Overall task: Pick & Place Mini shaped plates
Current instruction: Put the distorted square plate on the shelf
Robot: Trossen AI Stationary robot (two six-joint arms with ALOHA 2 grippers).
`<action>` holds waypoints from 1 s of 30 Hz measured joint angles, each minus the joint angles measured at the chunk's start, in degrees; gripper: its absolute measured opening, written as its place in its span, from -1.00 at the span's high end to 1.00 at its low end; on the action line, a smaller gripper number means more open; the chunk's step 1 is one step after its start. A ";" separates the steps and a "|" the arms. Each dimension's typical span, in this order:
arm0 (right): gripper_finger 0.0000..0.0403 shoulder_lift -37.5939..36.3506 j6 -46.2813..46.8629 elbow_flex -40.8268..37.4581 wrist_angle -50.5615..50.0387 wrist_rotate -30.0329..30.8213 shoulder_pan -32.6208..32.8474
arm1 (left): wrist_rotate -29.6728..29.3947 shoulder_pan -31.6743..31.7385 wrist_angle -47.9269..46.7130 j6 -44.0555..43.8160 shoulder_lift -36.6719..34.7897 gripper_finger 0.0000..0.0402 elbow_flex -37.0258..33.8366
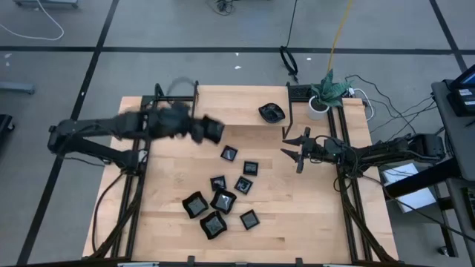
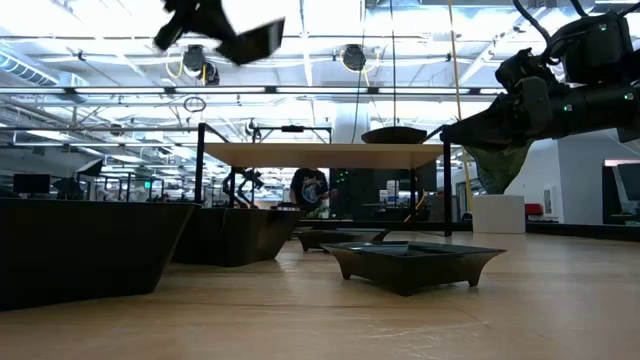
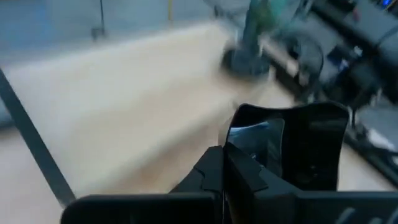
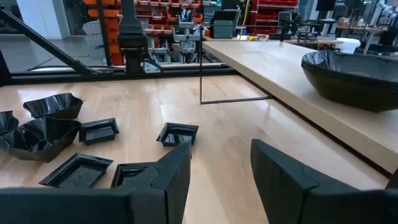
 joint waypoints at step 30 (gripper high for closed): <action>0.22 0.00 1.37 -0.02 1.07 -0.02 0.02 | 30.66 41.93 -7.95 8.37 30.64 0.97 18.41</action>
